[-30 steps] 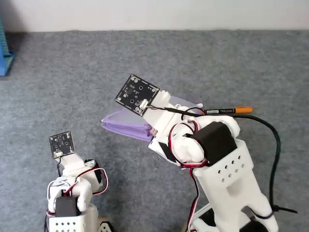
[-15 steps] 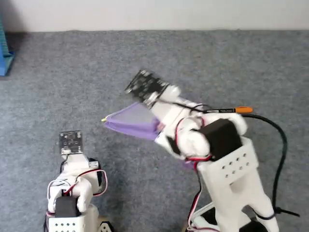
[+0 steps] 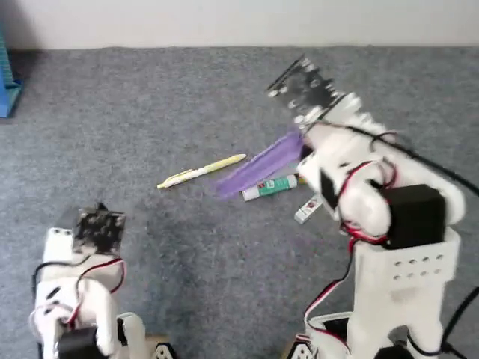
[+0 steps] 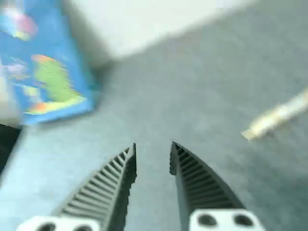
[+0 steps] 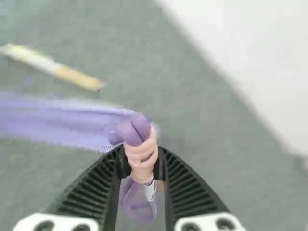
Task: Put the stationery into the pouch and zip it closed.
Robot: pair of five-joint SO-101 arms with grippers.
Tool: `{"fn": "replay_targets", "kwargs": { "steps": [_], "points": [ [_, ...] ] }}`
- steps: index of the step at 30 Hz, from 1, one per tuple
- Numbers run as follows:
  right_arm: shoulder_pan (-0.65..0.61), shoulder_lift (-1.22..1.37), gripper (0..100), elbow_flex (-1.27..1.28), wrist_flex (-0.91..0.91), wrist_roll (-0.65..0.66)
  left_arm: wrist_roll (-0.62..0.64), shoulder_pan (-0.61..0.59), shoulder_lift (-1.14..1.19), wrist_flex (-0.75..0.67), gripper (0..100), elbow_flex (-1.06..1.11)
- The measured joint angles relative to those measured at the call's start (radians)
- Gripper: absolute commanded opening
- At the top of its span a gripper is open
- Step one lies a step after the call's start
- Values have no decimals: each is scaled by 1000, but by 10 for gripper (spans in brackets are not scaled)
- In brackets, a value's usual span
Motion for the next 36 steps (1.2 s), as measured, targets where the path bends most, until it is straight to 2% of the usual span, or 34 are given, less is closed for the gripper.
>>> {"fn": "replay_targets", "kwargs": {
  "steps": [9,16,22,28,36],
  "points": [
    [29,41,8,-3,-341,181,0,-137,-2,8,153,-241],
    [3,216,8,-5,-545,201,0,-152,-3,183,152,-348],
    [-101,253,8,-5,-591,201,0,-152,-3,299,152,-414],
    [-160,253,8,-5,-534,203,83,-152,-3,362,152,-440],
    [-293,166,8,-51,-81,181,118,-152,-3,387,164,-462]
  ]
}}
